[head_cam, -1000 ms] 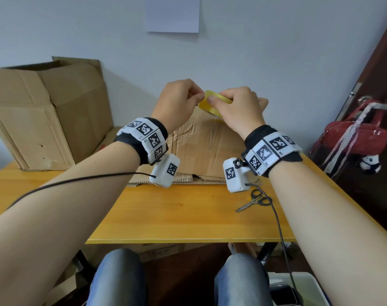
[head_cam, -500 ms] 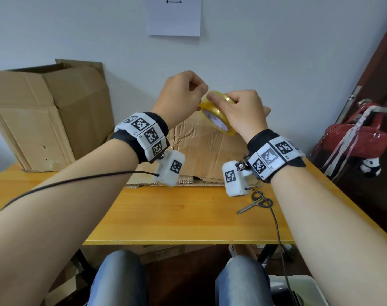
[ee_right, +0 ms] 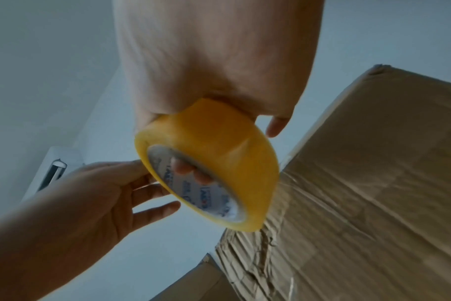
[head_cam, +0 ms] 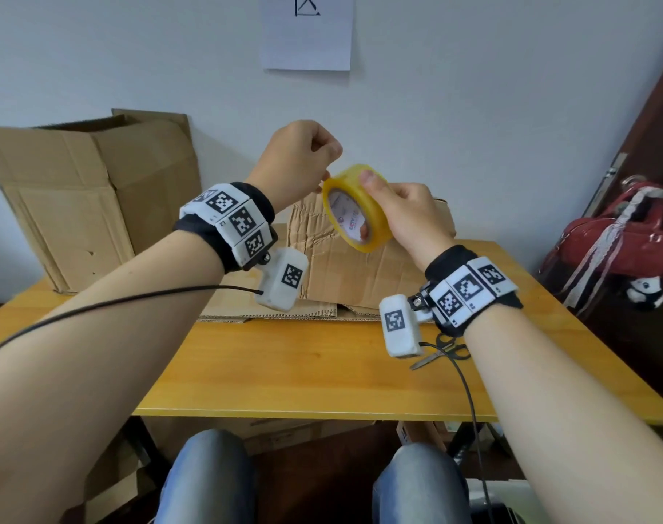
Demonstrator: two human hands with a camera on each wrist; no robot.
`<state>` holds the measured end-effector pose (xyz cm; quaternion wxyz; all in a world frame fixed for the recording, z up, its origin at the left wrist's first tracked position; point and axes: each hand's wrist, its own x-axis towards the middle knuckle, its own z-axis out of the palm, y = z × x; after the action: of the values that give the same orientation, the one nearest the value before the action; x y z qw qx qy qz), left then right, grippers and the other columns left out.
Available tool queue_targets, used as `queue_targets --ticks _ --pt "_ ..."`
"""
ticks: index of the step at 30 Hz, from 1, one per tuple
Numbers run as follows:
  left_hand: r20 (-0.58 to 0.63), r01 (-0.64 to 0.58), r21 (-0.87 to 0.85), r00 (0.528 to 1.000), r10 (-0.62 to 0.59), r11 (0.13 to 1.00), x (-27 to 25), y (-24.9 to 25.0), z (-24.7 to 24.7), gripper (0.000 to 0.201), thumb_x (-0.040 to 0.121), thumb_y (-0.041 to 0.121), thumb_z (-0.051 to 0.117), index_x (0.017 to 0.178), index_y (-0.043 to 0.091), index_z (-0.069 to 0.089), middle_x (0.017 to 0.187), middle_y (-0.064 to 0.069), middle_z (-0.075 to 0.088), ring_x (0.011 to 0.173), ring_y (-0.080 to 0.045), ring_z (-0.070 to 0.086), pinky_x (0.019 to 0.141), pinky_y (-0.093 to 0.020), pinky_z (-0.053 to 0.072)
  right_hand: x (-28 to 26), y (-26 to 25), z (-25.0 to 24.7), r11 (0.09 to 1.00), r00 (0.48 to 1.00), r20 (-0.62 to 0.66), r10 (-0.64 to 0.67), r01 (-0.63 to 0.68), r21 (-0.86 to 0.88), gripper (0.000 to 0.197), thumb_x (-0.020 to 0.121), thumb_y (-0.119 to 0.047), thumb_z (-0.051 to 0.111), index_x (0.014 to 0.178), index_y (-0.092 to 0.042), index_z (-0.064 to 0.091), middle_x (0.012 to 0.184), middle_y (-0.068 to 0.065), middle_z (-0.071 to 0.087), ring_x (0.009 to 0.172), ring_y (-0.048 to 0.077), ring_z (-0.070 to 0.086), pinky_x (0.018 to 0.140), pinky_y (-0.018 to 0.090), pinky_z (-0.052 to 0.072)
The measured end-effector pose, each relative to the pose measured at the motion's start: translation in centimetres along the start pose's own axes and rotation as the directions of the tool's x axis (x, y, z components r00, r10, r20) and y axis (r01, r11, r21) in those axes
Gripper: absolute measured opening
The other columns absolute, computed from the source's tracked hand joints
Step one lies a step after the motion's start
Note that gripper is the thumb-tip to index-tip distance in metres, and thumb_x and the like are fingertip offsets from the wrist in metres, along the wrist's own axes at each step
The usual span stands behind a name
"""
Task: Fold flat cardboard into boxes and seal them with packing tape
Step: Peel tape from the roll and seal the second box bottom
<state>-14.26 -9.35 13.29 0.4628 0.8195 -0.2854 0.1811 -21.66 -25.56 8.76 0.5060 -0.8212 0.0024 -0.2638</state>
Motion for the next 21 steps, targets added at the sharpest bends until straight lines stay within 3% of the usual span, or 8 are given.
queue_targets --ticks 2,4,6,9,13,15,18,21 --pt "0.004 -0.031 0.085 1.000 0.031 0.996 -0.1 -0.2 0.0 0.011 0.100 0.021 0.055 0.095 0.015 0.062 0.080 0.009 0.063 0.063 -0.001 0.064 0.060 -0.023 0.051 0.1 -0.2 0.2 1.000 1.000 -0.007 0.016 -0.016 0.000 0.055 0.093 -0.057 0.061 0.057 -0.023 0.037 0.052 -0.002 0.036 0.046 0.012 0.038 0.044 0.018 0.028" --pt "0.023 -0.038 0.128 0.999 0.035 0.991 -0.2 -0.4 -0.1 0.011 0.100 0.021 0.055 0.094 0.017 0.062 0.076 0.010 0.063 0.062 0.003 0.060 0.059 -0.020 0.044 0.3 -0.3 0.2 0.999 1.000 -0.007 0.029 -0.029 -0.039 0.057 0.092 -0.057 0.062 0.055 -0.022 0.037 0.046 -0.005 0.037 0.037 0.007 0.038 0.040 0.014 0.029" --pt "0.038 -0.033 0.155 0.999 0.027 0.987 -0.3 -0.6 -0.1 0.011 0.100 0.022 0.055 0.093 0.017 0.062 0.075 0.011 0.063 0.065 0.002 0.061 0.062 -0.020 0.044 0.3 -0.5 0.0 0.997 0.999 0.009 0.041 -0.040 -0.069 0.057 0.091 -0.059 0.062 0.055 -0.022 0.038 0.042 -0.008 0.038 0.034 0.004 0.038 0.038 0.014 0.030" --pt "0.058 -0.023 0.186 0.998 0.013 0.982 -0.5 -0.9 0.1 0.011 0.100 0.022 0.056 0.093 0.017 0.063 0.076 0.011 0.061 0.074 -0.009 0.061 0.073 -0.026 0.046 0.2 -0.5 -0.2 0.993 0.998 0.028 0.060 -0.057 -0.101 0.057 0.091 -0.059 0.061 0.054 -0.021 0.039 0.037 -0.012 0.038 0.032 0.003 0.037 0.037 0.013 0.029" --pt "0.040 -0.023 0.187 0.999 0.016 0.982 -0.6 -0.6 0.1 0.011 0.100 0.023 0.056 0.093 0.018 0.063 0.077 0.012 0.056 0.079 -0.011 0.054 0.067 -0.022 0.039 0.0 0.0 0.0 0.981 0.997 0.036 0.068 -0.060 -0.183 0.054 0.088 -0.061 0.064 0.061 -0.018 0.043 0.054 0.006 0.035 0.046 0.013 0.038 0.048 0.025 0.030" --pt "0.038 -0.041 0.196 0.999 0.034 0.980 -0.6 -0.3 0.1 0.011 0.100 0.024 0.056 0.094 0.018 0.063 0.080 0.011 0.057 0.079 -0.010 0.053 0.065 -0.020 0.039 -0.1 0.1 0.0 0.968 0.993 0.044 0.107 -0.094 -0.231 0.056 0.087 -0.063 0.063 0.062 -0.021 0.037 0.057 0.002 0.030 0.048 0.014 0.034 0.052 0.029 0.028" --pt "0.028 -0.039 0.181 0.999 0.034 0.983 -0.6 -0.1 -0.2 0.012 0.100 0.024 0.056 0.094 0.018 0.064 0.081 0.010 0.058 0.076 -0.010 0.055 0.064 -0.022 0.042 -0.7 0.2 -0.1 0.977 0.994 0.056 0.096 -0.084 -0.194 0.056 0.090 -0.062 0.060 0.061 -0.022 0.034 0.053 -0.002 0.031 0.041 0.011 0.036 0.047 0.025 0.030" --pt "0.025 -0.012 0.155 1.000 0.008 0.988 -0.3 0.1 -1.0 0.014 0.101 0.023 0.054 0.095 0.016 0.064 0.077 0.010 0.057 0.067 -0.006 0.054 0.065 -0.026 0.045 -1.3 1.1 -0.5 0.995 0.994 0.090 0.061 -0.053 -0.087 0.058 0.092 -0.067 0.053 0.065 -0.016 0.046 0.059 -0.002 0.040 0.056 0.014 0.044 0.060 0.028 0.036"
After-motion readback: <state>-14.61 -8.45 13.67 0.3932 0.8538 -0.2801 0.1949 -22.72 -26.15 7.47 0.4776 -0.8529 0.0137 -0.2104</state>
